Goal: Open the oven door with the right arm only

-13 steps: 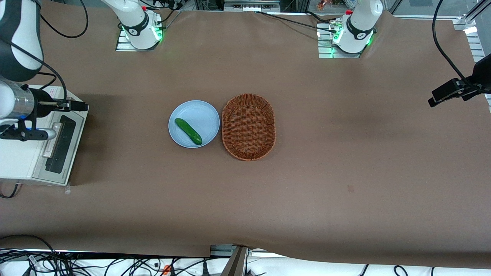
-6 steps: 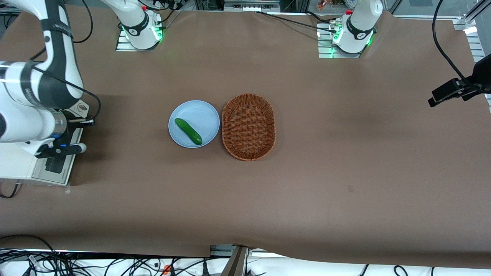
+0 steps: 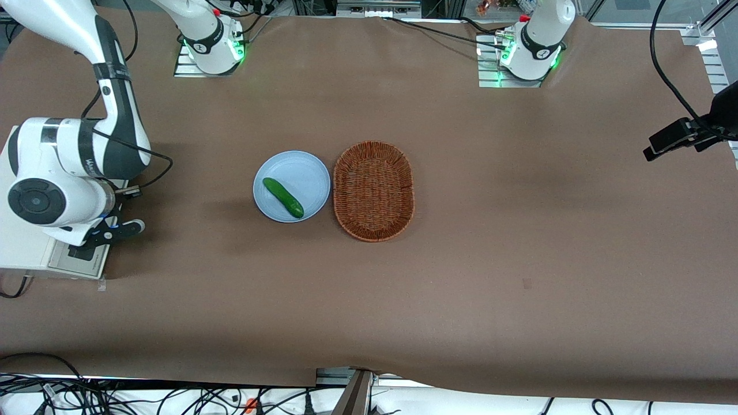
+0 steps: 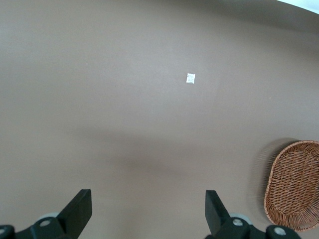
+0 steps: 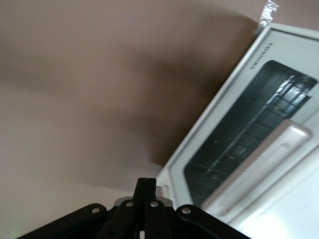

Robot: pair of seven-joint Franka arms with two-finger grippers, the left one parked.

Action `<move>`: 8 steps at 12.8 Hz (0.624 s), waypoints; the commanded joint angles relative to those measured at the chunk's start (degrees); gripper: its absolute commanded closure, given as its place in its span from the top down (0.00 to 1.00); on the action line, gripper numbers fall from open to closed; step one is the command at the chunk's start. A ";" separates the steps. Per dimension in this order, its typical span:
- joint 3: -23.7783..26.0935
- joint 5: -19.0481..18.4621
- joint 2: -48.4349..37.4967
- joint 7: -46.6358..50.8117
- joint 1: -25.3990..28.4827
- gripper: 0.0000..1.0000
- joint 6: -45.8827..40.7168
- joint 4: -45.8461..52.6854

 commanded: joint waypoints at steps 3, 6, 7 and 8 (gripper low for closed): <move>0.05 -10.04 1.27 -8.85 -0.57 0.00 2.77 -0.56; -0.12 -13.13 1.72 -12.20 -1.44 0.00 2.94 -0.65; -0.21 -13.31 1.72 -14.04 -2.15 0.00 3.73 -0.83; -0.21 -13.31 1.72 -15.88 -2.76 0.00 4.00 -0.91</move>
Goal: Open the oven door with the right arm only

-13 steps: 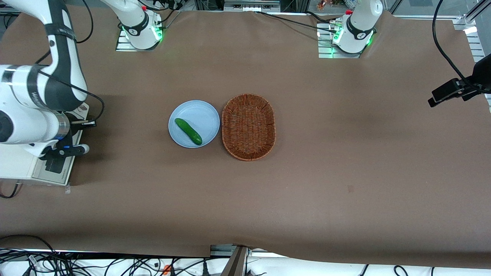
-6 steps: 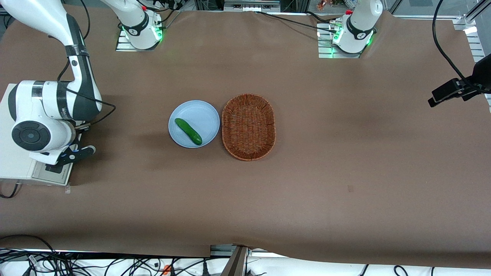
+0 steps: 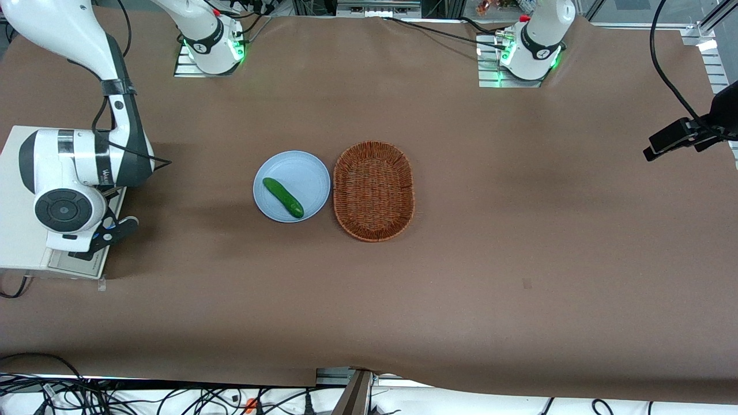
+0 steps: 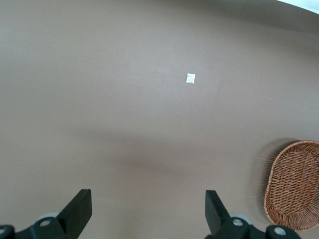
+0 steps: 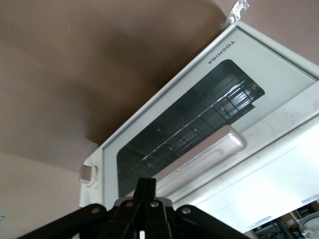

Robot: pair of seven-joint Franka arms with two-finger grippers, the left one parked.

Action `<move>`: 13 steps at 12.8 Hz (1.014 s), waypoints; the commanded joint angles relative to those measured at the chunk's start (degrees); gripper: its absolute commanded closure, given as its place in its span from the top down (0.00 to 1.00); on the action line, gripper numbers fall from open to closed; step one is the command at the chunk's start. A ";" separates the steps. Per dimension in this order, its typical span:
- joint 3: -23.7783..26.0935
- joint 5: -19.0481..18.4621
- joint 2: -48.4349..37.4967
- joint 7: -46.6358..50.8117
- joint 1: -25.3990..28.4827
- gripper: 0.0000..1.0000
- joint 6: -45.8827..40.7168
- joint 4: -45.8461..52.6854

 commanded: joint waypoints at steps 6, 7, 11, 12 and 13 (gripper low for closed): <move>0.04 -2.60 -0.61 -5.00 -2.34 0.00 1.67 -1.84; 0.04 -2.69 -0.61 -5.34 -2.34 0.00 2.28 -2.36; -0.31 -2.78 -0.70 -5.70 -2.43 0.00 2.99 -2.81; -0.31 -2.69 -0.70 -5.79 -2.43 0.00 3.17 -2.98; -0.31 -2.69 -0.61 -5.79 -2.43 0.00 3.34 -2.98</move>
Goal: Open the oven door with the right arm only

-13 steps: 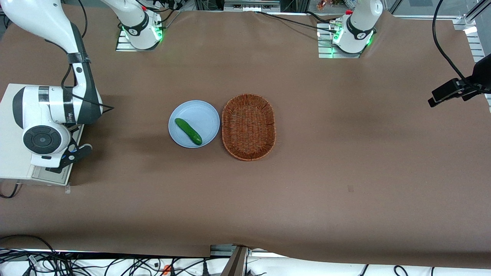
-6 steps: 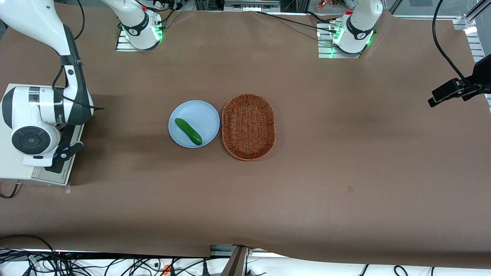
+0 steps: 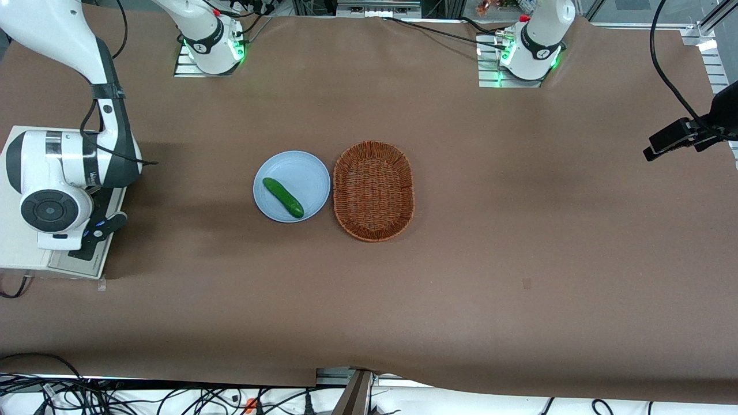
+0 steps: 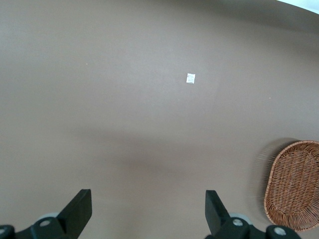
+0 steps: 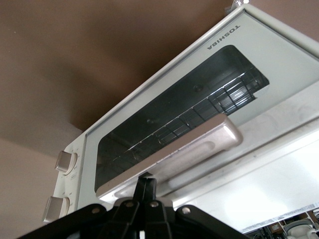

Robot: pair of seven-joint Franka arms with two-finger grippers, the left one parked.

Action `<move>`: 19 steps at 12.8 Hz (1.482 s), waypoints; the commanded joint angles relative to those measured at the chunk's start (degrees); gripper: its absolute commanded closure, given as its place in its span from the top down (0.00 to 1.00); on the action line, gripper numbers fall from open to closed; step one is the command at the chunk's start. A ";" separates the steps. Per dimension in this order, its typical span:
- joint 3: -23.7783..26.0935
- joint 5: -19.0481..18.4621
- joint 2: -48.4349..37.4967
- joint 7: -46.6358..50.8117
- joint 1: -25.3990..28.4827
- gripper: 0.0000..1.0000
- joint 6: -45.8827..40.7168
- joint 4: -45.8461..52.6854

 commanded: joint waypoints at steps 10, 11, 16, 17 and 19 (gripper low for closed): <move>0.14 1.80 0.70 0.54 -0.08 0.00 4.90 -1.30; 0.14 2.24 0.79 0.54 -0.08 0.00 5.42 -1.30; 0.14 4.53 2.02 0.89 -0.08 0.00 7.44 -1.30; 0.14 5.32 2.29 0.89 -0.08 0.00 7.88 -1.21; 0.14 6.11 2.90 0.98 -0.17 0.00 8.76 -1.30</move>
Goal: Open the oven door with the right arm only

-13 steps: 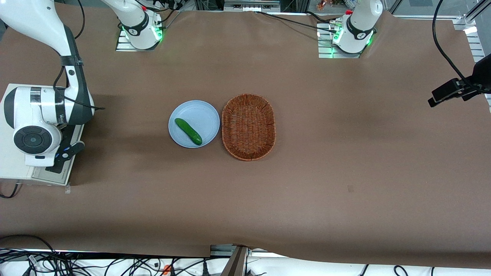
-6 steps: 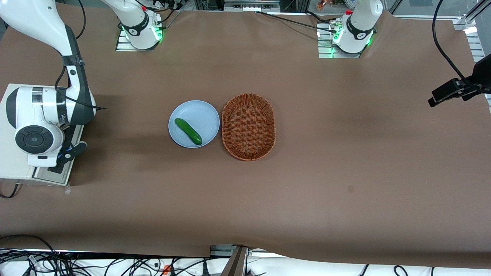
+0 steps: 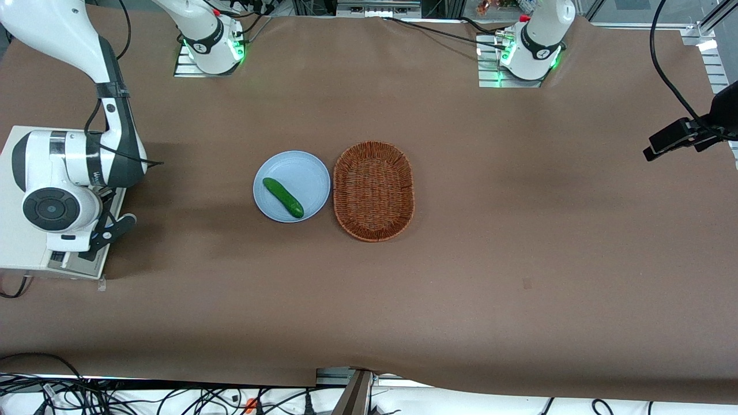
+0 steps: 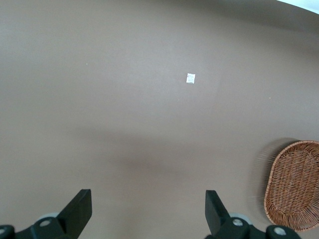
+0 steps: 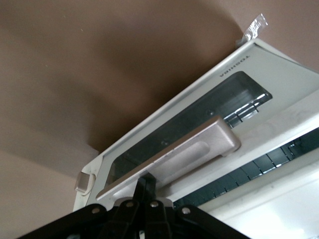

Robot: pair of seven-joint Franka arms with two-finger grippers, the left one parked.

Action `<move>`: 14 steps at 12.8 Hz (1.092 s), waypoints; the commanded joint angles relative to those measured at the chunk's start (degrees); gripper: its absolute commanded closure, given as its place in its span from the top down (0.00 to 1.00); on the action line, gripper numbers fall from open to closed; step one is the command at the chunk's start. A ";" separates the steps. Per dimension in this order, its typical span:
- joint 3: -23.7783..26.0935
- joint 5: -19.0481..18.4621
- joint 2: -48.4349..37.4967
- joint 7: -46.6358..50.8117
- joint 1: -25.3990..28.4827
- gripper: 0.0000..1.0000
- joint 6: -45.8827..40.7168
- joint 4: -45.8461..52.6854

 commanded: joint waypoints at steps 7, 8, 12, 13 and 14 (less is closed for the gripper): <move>-0.12 6.94 5.96 2.52 -1.11 0.00 10.28 -0.70; -0.12 7.38 6.48 2.87 -1.11 0.00 10.72 -0.70; -0.12 10.89 9.20 2.87 -1.02 0.00 13.97 -0.70; -0.12 11.16 9.65 2.87 -1.11 0.00 14.24 -0.61; -0.12 12.03 10.09 2.87 -1.20 0.00 14.94 -0.61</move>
